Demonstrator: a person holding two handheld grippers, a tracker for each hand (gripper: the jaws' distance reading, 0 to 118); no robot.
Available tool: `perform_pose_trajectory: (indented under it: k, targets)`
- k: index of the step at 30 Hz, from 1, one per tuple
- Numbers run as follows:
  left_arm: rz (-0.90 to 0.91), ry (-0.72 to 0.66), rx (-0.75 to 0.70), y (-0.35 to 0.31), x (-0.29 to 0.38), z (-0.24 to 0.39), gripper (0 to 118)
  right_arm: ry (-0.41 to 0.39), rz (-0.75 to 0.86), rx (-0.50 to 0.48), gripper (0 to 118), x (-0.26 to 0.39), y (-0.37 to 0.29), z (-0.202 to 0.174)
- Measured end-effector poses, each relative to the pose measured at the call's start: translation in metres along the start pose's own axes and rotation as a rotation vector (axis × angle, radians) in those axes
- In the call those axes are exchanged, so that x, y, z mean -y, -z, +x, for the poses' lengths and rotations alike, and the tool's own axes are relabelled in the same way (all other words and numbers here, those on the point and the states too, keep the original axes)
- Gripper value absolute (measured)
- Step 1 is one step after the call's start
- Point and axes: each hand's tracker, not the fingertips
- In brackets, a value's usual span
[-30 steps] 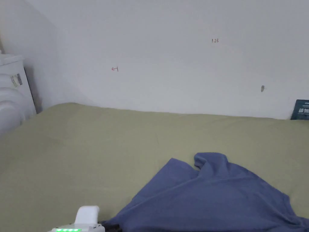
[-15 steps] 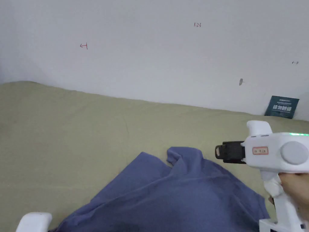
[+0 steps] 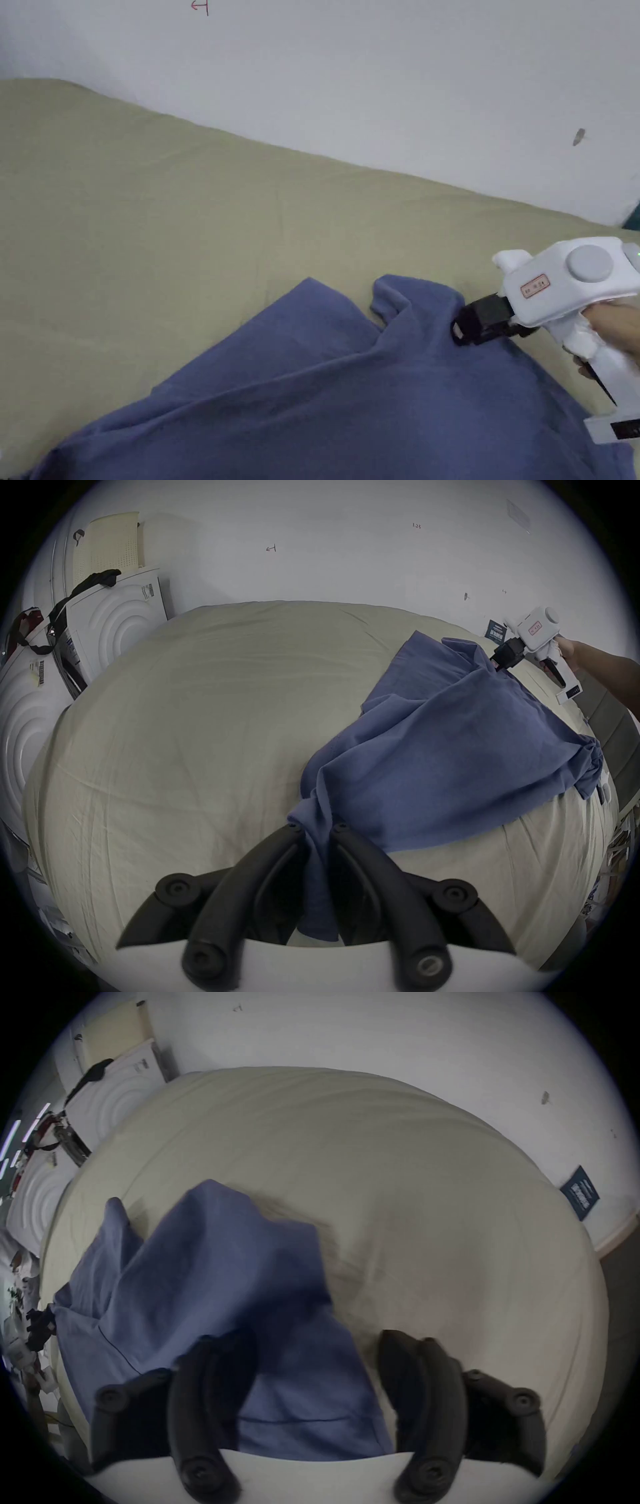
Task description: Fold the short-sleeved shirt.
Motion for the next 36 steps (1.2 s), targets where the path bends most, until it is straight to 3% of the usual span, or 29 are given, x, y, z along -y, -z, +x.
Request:
perform_pose_trajectory:
  k: [1, 2, 3, 6, 8, 17, 25, 29, 32, 36]
  targets:
    - [-0.003, 0.007, -0.001, -0.001, -0.001, 0.003, 8, -0.006, -0.006, 0.028, 60, 0.0, 0.001, -0.003]
    - [-0.004, 0.017, -0.005, -0.002, -0.002, 0.004, 8, 0.0, -0.013, 0.033, 37, -0.001, -0.001, -0.001]
    - [-0.005, 0.023, -0.004, -0.002, -0.003, 0.004, 8, 0.017, -0.002, 0.034, 1, 0.0, -0.005, -0.002]
    - [-0.003, 0.02, 0.001, -0.004, -0.003, 0.006, 8, 0.006, 0.116, 0.072, 0, 0.004, -0.025, -0.01]
    - [-0.008, 0.018, 0.011, -0.003, -0.007, 0.004, 8, 0.031, 0.17, 0.023, 0, 0.009, -0.041, -0.017]
    - [0.148, -0.054, 0.137, -0.036, -0.064, -0.004, 8, -0.052, 0.496, 0.021, 0, 0.025, -0.156, -0.062]
    - [0.333, 0.06, 0.181, -0.082, -0.19, -0.006, 8, -0.123, 0.746, 0.177, 0, -0.007, -0.271, -0.079]
    - [0.38, 0.112, 0.163, -0.094, -0.254, -0.011, 8, -0.089, 0.797, 0.204, 0, -0.026, -0.316, -0.072]
    - [0.41, 0.159, 0.131, -0.1, -0.304, -0.011, 8, -0.07, 0.858, 0.28, 0, -0.043, -0.344, -0.062]
    - [0.433, 0.174, 0.116, -0.105, -0.366, -0.014, 8, 0.048, 0.974, 0.376, 0, -0.061, -0.372, -0.043]
